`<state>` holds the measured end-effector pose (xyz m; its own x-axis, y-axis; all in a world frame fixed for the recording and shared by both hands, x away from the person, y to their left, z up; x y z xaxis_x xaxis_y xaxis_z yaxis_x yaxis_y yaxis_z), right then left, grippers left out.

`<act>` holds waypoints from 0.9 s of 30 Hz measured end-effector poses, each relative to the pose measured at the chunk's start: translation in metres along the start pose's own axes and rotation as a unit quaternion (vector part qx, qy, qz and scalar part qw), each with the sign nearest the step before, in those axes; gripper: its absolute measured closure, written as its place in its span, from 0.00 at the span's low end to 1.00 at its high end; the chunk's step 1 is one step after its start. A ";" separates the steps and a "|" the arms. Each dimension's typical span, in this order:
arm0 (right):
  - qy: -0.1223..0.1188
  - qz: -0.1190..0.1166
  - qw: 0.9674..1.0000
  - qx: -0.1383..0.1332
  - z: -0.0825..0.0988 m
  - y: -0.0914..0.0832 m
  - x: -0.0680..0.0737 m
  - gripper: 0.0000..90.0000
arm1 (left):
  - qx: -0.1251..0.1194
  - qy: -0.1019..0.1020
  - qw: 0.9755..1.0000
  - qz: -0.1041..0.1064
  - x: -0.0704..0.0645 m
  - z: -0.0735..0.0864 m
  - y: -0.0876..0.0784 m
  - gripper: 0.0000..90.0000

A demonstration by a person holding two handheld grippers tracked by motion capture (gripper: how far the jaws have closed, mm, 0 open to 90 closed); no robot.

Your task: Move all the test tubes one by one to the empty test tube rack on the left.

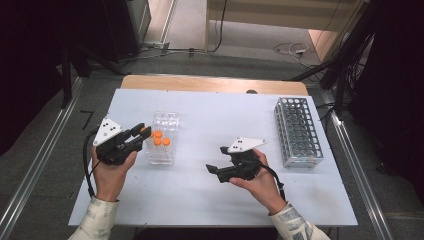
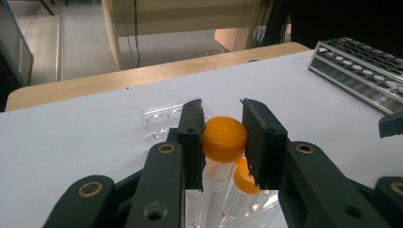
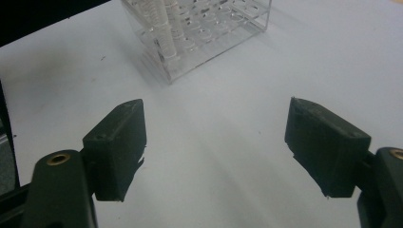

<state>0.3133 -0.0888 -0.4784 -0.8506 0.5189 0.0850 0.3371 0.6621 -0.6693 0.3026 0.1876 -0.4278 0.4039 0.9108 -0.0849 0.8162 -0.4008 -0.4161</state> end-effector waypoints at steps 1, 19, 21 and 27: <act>0.000 0.000 1.000 0.000 0.000 0.000 0.000 0.22 | 0.002 -0.002 1.000 -0.001 0.000 0.002 0.001 0.78; -0.001 0.001 1.000 0.002 0.002 0.000 0.000 0.22 | 0.016 -0.018 1.000 0.007 0.001 0.012 0.004 0.62; 0.000 0.004 1.000 0.000 0.002 -0.001 -0.001 0.22 | 0.015 -0.023 1.000 0.008 0.001 0.011 0.003 0.60; 0.002 0.015 1.000 -0.006 0.004 -0.003 -0.006 0.22 | 0.010 -0.039 0.999 0.012 0.002 0.012 -0.001 0.51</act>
Point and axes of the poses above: each handheld gripper's, and its own axes: y roughly forward along the jaws, z roughly out of its underside, x roughly to its left, the point moved 6 cm from there along y, roughly forward along the jaws, and after that the axes turned 5 degrees about x, right-handed, at the moved point
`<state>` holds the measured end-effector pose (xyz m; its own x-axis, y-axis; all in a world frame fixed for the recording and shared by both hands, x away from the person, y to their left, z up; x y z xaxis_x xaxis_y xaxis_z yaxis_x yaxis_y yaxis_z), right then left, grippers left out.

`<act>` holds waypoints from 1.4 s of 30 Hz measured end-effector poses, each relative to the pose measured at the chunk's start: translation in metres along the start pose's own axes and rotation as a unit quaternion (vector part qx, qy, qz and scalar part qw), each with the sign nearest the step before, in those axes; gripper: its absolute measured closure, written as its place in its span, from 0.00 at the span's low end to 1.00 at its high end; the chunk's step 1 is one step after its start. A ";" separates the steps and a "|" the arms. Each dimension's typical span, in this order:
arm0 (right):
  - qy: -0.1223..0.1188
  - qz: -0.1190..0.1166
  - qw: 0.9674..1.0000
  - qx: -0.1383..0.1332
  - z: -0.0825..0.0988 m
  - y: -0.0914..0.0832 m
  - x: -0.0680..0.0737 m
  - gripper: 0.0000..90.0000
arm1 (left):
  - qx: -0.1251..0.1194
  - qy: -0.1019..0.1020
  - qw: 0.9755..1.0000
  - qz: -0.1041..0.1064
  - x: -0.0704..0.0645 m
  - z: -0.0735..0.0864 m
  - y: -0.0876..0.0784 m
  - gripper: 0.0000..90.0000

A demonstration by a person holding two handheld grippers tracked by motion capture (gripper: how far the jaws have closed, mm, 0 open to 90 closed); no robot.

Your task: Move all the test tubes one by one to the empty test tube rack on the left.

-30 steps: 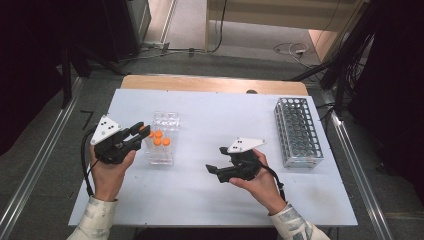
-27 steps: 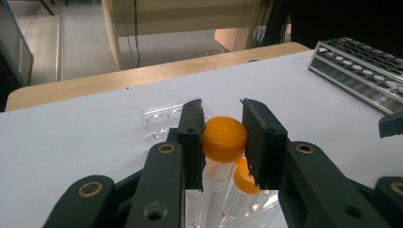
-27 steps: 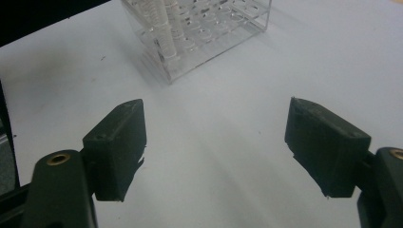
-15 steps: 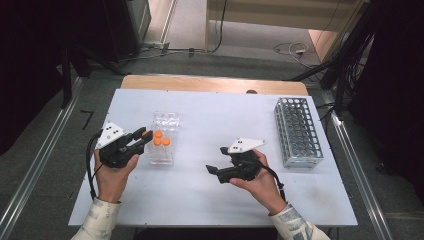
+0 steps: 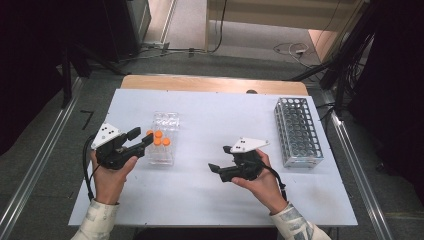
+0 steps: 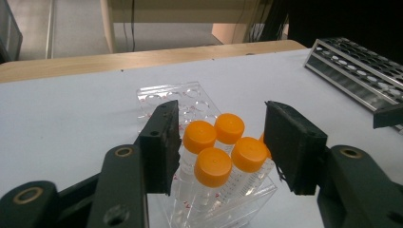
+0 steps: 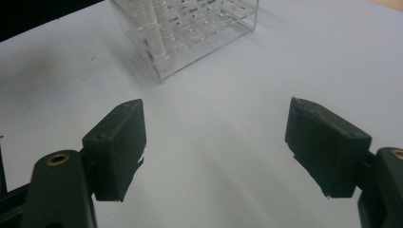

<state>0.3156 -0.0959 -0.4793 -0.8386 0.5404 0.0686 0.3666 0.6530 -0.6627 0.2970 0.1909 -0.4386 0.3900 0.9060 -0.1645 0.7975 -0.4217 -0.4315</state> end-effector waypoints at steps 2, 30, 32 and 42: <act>0.002 0.002 1.000 0.001 0.002 -0.001 -0.003 0.22 | -0.004 -0.001 1.000 -0.005 -0.001 0.000 -0.001 0.45; 0.059 0.072 0.995 -0.021 0.042 -0.054 -0.048 0.22 | 0.009 -0.021 0.999 -0.034 0.000 0.045 -0.020 0.23; 0.061 0.076 0.995 -0.022 0.045 -0.057 -0.050 0.22 | 0.011 -0.022 0.999 -0.037 0.001 0.047 -0.020 0.22; 0.070 0.087 0.993 -0.025 0.055 -0.068 -0.058 0.22 | 0.007 -0.029 0.999 -0.042 0.003 0.054 -0.024 0.22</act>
Point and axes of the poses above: each handheld gripper's, and its own axes: y roughly forward along the jaws, z roughly out of its underside, x roughly to its left, the point moved 6 cm from there along y, roughly forward along the jaws, and after that the axes turned 5 degrees about x, right-handed, at the moved point
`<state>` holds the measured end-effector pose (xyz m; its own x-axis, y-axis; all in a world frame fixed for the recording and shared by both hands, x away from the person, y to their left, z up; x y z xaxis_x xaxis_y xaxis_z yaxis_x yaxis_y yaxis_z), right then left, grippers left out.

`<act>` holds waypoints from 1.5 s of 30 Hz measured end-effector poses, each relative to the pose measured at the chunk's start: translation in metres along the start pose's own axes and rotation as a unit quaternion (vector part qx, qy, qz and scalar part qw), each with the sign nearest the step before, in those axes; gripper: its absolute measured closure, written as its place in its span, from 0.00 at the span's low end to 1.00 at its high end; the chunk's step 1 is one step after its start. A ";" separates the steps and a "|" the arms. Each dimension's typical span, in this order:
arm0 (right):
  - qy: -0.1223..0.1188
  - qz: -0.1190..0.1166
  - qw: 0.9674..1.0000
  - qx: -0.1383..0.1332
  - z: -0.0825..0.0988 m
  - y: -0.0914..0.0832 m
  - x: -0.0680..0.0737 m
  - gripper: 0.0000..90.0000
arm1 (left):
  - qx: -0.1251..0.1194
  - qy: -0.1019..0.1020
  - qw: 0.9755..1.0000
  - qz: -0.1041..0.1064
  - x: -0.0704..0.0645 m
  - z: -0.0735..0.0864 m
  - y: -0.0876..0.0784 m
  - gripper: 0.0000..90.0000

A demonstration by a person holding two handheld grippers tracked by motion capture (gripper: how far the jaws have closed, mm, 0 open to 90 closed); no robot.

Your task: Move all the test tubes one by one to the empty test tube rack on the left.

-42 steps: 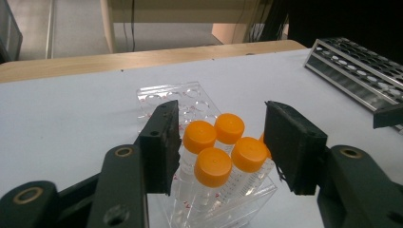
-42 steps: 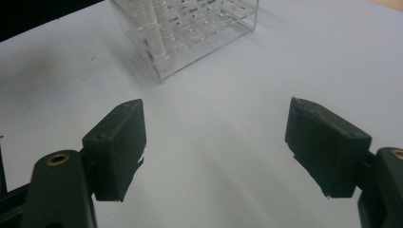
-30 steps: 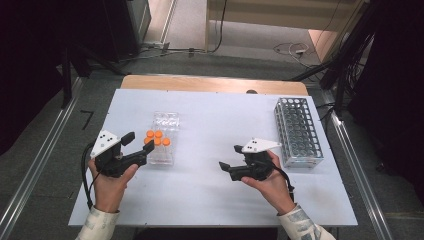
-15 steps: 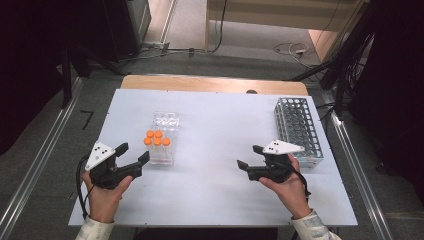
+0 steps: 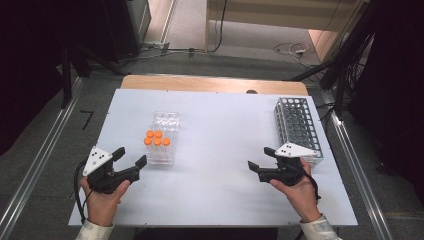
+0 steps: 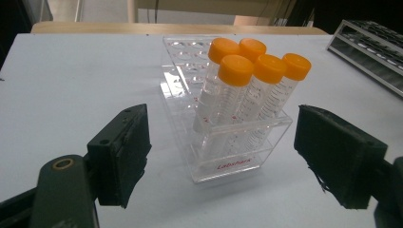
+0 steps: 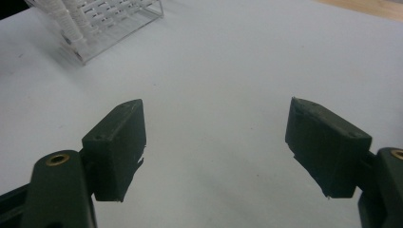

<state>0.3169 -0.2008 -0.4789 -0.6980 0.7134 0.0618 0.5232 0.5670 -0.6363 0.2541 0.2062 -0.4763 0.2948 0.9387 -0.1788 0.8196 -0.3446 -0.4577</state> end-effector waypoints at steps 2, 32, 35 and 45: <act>0.001 0.002 1.000 0.001 0.002 -0.001 -0.002 0.22 | 0.001 0.000 1.000 -0.001 -0.001 0.002 0.000 0.21; 0.034 0.027 0.999 -0.011 0.024 -0.031 -0.032 0.22 | 0.004 -0.012 1.000 -0.014 0.006 0.015 -0.009 0.19; 0.040 0.033 0.999 -0.013 0.028 -0.036 -0.036 0.22 | 0.005 -0.016 1.000 -0.017 0.009 0.016 -0.009 0.19; 0.056 0.048 0.997 -0.018 0.039 -0.050 -0.049 0.22 | 0.004 -0.027 0.999 -0.030 0.019 0.020 -0.012 0.19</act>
Point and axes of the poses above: each handheld gripper's, and its own axes: y roughly forward along the jaws, z roughly out of its underside, x roughly to its left, the point moved 6 cm from there along y, roughly forward along the jaws, and after that the axes turned 5 degrees about x, right-handed, at the moved point
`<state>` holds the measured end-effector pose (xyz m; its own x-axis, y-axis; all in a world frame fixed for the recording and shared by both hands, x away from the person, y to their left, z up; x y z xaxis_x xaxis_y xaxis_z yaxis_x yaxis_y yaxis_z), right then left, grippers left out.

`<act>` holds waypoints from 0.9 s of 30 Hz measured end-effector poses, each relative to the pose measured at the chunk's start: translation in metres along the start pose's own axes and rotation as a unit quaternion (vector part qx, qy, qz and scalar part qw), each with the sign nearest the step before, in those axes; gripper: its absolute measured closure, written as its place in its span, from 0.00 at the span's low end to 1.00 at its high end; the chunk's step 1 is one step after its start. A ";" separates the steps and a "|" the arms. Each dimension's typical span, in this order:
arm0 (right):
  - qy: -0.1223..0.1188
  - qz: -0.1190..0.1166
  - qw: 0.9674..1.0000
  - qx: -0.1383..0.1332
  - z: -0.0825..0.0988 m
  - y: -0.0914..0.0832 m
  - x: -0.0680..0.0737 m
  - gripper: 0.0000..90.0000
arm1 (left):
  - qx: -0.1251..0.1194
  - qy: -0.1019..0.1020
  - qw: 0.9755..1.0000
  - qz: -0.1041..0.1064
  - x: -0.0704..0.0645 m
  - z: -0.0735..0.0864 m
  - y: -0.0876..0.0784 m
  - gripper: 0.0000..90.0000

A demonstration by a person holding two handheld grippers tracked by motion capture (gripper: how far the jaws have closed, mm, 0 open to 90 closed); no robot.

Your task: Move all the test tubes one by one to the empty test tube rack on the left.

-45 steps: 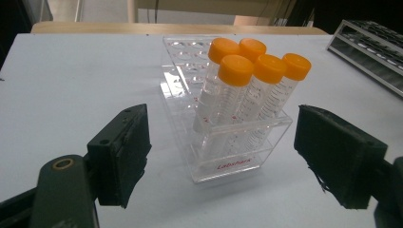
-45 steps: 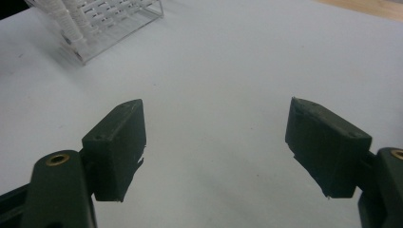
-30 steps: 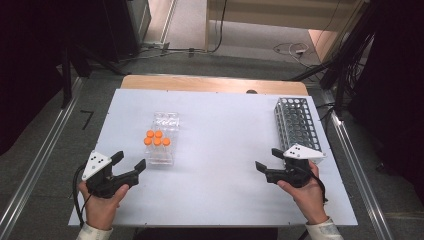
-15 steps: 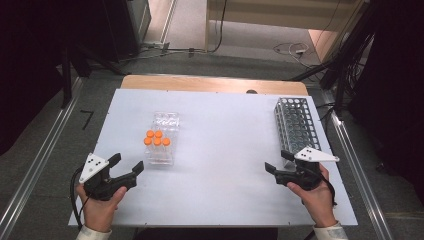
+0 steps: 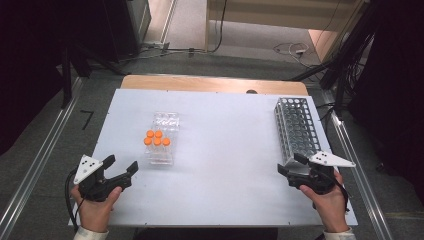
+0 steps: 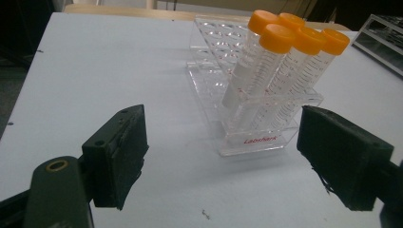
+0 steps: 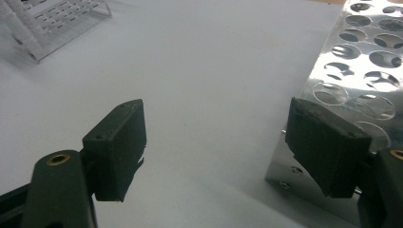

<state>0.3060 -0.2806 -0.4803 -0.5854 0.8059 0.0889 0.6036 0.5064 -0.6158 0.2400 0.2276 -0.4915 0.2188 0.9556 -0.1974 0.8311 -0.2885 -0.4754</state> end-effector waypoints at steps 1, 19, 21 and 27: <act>0.001 0.002 1.000 0.000 0.001 -0.001 -0.002 0.22 | 0.001 0.000 1.000 -0.003 0.001 0.000 0.000 0.19; 0.047 0.048 0.998 -0.001 0.022 -0.024 -0.042 0.22 | 0.007 -0.013 1.000 -0.024 0.015 0.006 -0.002 0.19; 0.052 0.053 0.997 0.000 0.025 -0.026 -0.047 0.22 | 0.009 -0.013 1.000 -0.025 0.016 0.007 -0.001 0.19; 0.061 0.070 0.996 0.004 0.033 -0.029 -0.058 0.21 | 0.014 -0.013 0.999 -0.030 0.018 0.009 0.001 0.19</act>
<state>0.3044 -0.3518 -0.4933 -0.4249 0.9001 0.0964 0.6702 0.3844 -0.6349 0.2401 0.2443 -0.5031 0.1554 0.9696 -0.1891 0.8273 -0.2323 -0.5114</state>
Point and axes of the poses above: each handheld gripper's, and its own axes: y roughly forward along the jaws, z roughly out of its underside, x roughly to its left, the point moved 6 cm from there along y, roughly forward along the jaws, and after that the axes turned 5 degrees about x, right-handed, at the moved point
